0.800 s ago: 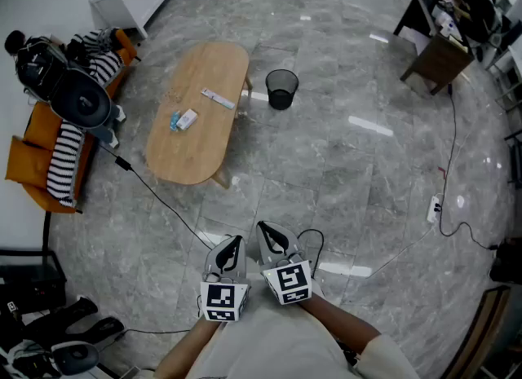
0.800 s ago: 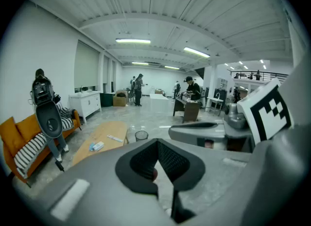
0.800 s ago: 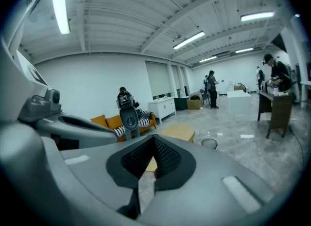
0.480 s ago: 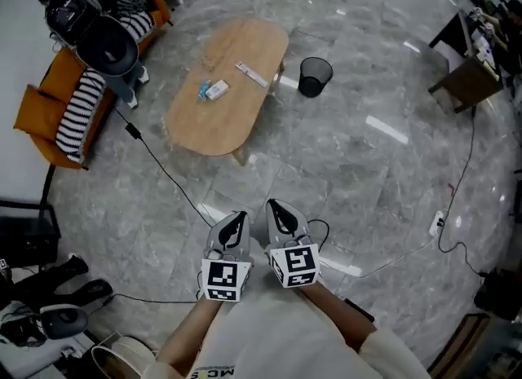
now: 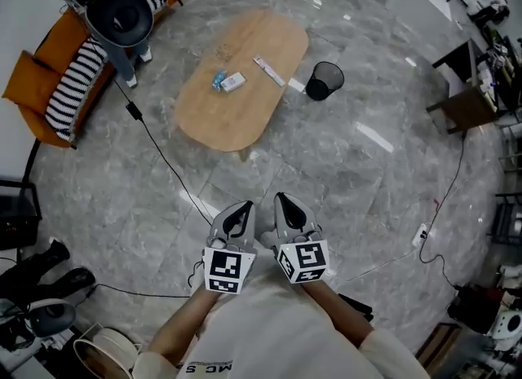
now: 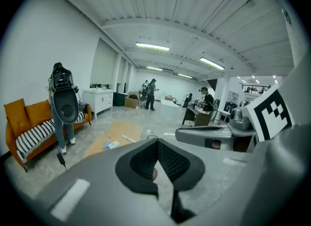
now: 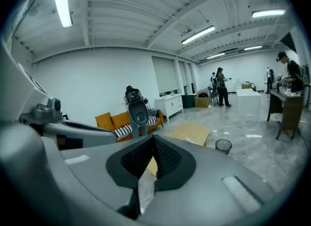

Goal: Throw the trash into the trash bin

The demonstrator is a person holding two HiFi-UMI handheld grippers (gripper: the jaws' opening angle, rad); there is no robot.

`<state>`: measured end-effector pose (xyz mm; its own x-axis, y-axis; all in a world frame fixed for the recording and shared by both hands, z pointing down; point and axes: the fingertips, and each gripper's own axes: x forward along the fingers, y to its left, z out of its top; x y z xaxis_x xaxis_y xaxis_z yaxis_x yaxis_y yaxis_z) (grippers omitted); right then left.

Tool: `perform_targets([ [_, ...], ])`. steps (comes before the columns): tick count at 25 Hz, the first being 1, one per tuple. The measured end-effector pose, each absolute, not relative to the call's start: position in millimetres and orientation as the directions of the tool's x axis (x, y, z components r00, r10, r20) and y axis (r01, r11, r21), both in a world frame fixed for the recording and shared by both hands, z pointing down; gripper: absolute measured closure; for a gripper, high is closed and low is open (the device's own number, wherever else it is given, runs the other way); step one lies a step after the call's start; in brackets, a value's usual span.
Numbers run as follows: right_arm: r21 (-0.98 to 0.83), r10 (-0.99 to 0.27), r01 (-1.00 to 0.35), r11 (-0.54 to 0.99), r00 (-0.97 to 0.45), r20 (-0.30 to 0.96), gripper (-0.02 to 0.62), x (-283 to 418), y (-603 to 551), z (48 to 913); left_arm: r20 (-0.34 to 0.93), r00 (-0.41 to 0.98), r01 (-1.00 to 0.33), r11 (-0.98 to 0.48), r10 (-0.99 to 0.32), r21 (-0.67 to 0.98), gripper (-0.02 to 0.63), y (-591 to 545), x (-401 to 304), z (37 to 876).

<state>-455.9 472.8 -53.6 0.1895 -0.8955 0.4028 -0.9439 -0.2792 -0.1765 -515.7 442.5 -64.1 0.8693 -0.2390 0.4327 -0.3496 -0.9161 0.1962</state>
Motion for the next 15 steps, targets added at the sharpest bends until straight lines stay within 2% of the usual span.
perform_targets([
  [5, -0.118, -0.901, -0.962, -0.246, 0.182, 0.393, 0.568, -474.0, 432.9, -57.9, 0.428, 0.873, -0.354, -0.907, -0.233, 0.229, 0.606, 404.3, -530.0, -55.3],
  [7, -0.102, -0.898, -0.964, -0.244, 0.186, 0.398, 0.542, -466.8, 419.5, -61.2, 0.429, 0.875, -0.35, -0.907, -0.226, 0.236, 0.606, 389.3, -524.2, -55.0],
  [15, -0.135, -0.883, -0.953, -0.272, 0.192, 0.428, 0.52, -375.1, 374.6, -44.7, 0.463, 0.857, -0.363, -0.902, -0.226, 0.234, 0.606, 336.7, -452.3, -42.0],
])
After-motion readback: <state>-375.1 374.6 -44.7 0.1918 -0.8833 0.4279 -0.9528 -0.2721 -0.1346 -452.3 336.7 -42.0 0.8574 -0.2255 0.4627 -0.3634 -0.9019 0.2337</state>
